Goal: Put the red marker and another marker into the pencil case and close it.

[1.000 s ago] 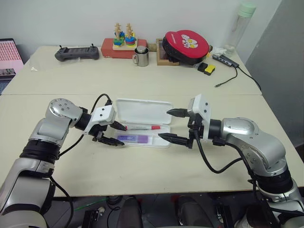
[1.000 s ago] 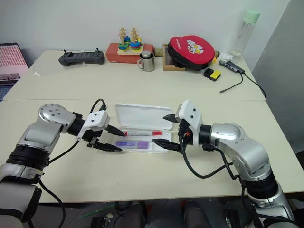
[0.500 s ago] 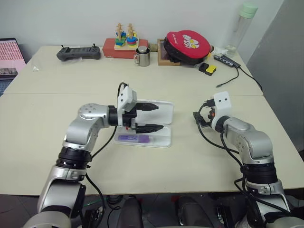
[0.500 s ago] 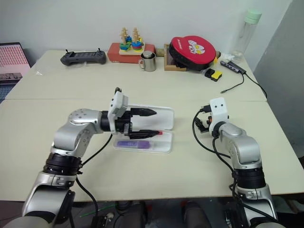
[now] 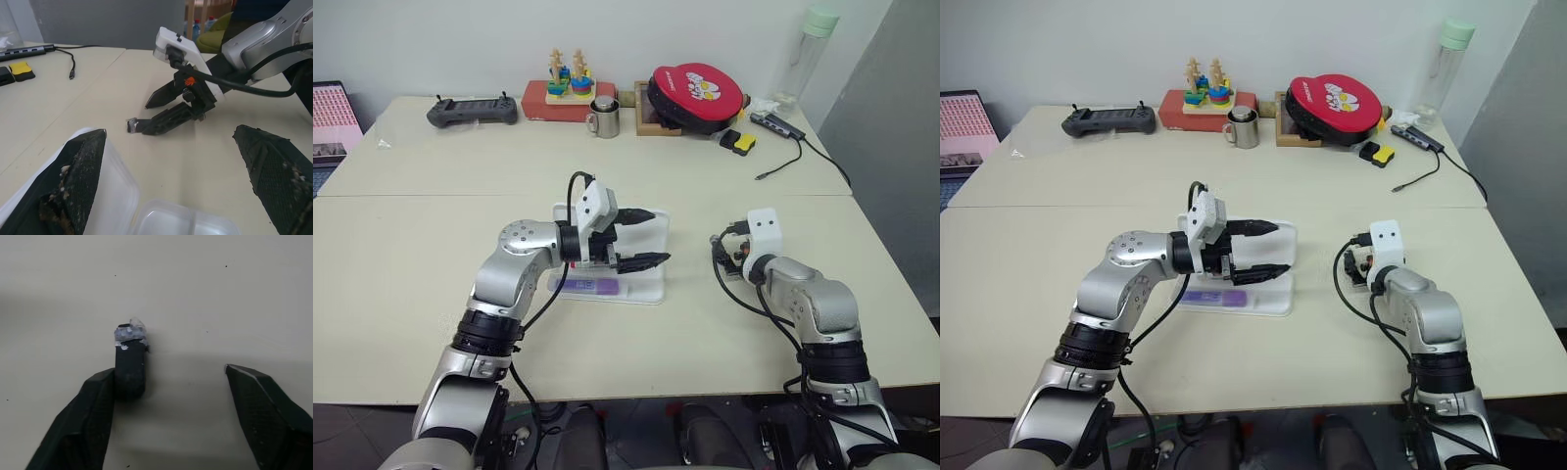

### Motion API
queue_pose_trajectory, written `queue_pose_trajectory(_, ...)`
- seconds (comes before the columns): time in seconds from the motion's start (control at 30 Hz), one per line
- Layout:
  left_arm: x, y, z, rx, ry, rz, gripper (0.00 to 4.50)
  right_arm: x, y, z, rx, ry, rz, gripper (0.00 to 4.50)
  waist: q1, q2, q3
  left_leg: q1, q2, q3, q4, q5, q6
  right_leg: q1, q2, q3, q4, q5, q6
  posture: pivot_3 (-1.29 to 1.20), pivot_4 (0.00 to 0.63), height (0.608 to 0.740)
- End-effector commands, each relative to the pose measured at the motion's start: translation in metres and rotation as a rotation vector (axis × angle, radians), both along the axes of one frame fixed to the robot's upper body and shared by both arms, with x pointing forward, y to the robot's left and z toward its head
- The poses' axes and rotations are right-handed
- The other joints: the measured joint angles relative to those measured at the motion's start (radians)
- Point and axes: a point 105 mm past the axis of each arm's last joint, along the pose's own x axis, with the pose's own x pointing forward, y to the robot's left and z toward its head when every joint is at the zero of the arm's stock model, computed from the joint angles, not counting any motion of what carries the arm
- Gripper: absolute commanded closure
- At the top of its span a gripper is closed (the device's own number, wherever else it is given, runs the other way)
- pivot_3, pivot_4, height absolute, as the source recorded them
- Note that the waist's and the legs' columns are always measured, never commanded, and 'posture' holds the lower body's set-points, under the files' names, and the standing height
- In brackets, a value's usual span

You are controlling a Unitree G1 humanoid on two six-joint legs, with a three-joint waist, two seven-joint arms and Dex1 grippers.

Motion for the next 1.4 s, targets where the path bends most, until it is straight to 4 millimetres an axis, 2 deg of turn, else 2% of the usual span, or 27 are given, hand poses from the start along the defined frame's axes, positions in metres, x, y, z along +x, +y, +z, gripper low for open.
queue_pose_trajectory(0.03,0.000,-0.004,0.010,-0.012,-0.048,-0.017,0.00,0.001,0.001,0.009,-0.002,-0.037,0.003,1.90,0.000,0.000,0.000,0.000,0.000,0.000,0.000,0.000,0.000,0.000,0.000,0.000,0.000,0.000,0.000,0.00,0.150,0.740)
queue_pose_trajectory(0.07,0.001,-0.004,0.010,-0.014,-0.051,-0.012,0.00,0.001,0.002,0.010,0.000,-0.046,0.006,2.24,0.000,0.000,0.000,0.000,0.000,0.000,0.000,0.000,0.000,0.000,0.000,0.000,0.000,0.000,0.000,0.00,0.150,0.740)
queue_pose_trajectory(0.27,0.002,-0.006,0.012,-0.025,-0.056,-0.015,0.00,0.003,0.005,0.017,-0.001,-0.082,0.030,3.57,0.000,0.000,0.000,0.000,0.000,0.000,0.000,0.000,0.000,0.000,0.000,0.000,0.000,0.000,0.001,0.00,0.150,0.740)
queue_pose_trajectory(0.3,-0.001,-0.007,0.013,-0.033,-0.055,-0.031,0.00,0.003,0.007,0.022,0.006,-0.104,0.040,3.64,0.000,0.000,0.000,0.000,0.000,0.000,0.000,0.000,0.000,0.000,0.000,0.000,0.000,0.000,0.001,0.00,0.150,0.740)
queue_pose_trajectory(0.33,-0.004,-0.005,0.015,-0.035,-0.057,-0.046,0.00,0.004,0.007,0.032,-0.005,-0.150,0.068,4.02,0.000,0.000,0.000,0.000,0.000,0.000,0.000,0.000,0.000,0.000,0.000,0.000,0.000,0.000,0.000,0.00,0.150,0.740)
queue_pose_trajectory(0.4,-0.009,0.001,0.015,-0.022,-0.050,-0.069,0.00,0.001,0.012,0.049,-0.016,-0.224,0.155,4.23,0.000,0.000,0.000,0.000,0.000,0.000,0.000,0.000,0.000,0.000,0.000,0.000,0.000,0.000,0.000,0.00,0.150,0.740)
queue_pose_trajectory(0.5,-0.026,0.028,-0.001,0.104,0.001,-0.133,0.00,-0.023,0.040,0.057,-0.044,-0.236,0.438,4.23,-0.008,0.001,0.000,0.000,0.000,0.000,-0.001,0.000,0.000,0.000,0.000,0.000,-0.001,-0.001,0.001,0.00,0.150,0.740)
queue_pose_trajectory(0.57,-0.023,0.045,-0.005,0.148,0.010,-0.098,0.00,-0.039,0.058,0.058,-0.011,-0.224,0.566,4.23,-0.013,0.001,0.000,0.002,0.000,0.000,-0.002,0.000,0.000,0.000,0.000,0.000,-0.001,-0.002,-0.001,0.00,0.150,0.740)
queue_pose_trajectory(0.67,-0.022,0.071,-0.014,0.251,0.015,-0.053,0.00,-0.065,0.084,0.046,-0.023,-0.154,0.766,4.23,-0.012,0.001,0.000,0.001,0.001,-0.002,-0.002,0.000,0.000,0.000,0.002,-0.001,0.000,-0.003,0.000,0.00,0.150,0.740)
queue_pose_trajectory(0.77,-0.022,0.083,-0.018,0.299,0.021,-0.036,0.00,-0.073,0.093,0.034,-0.058,-0.096,0.830,4.23,-0.009,0.001,0.000,0.001,0.001,-0.001,-0.001,0.000,0.000,0.000,0.001,0.000,0.000,-0.003,0.001,0.00,0.150,0.740)
queue_pose_trajectory(0.9,-0.025,0.088,-0.013,0.291,0.017,-0.024,0.00,-0.063,0.107,0.020,-0.070,-0.059,0.821,4.23,-0.001,0.001,0.000,0.001,0.001,-0.001,0.000,0.000,0.000,0.000,0.001,0.000,-0.001,-0.003,0.003,0.00,0.150,0.740)
queue_pose_trajectory(1.07,-0.026,0.090,-0.009,0.287,0.007,0.009,0.00,-0.056,0.110,0.018,-0.081,-0.052,0.823,4.23,0.001,0.001,0.000,0.001,0.001,-0.001,0.000,0.000,0.000,0.000,0.001,0.000,-0.001,-0.002,0.004,0.00,0.150,0.740)
queue_pose_trajectory(1.4,-0.026,0.088,-0.007,0.293,0.003,0.027,0.00,-0.070,0.120,0.018,-0.082,-0.048,0.925,4.23,0.000,0.001,0.000,0.001,0.001,-0.001,-0.001,0.000,0.000,0.000,0.001,0.000,-0.001,-0.002,0.002,0.00,0.150,0.740)
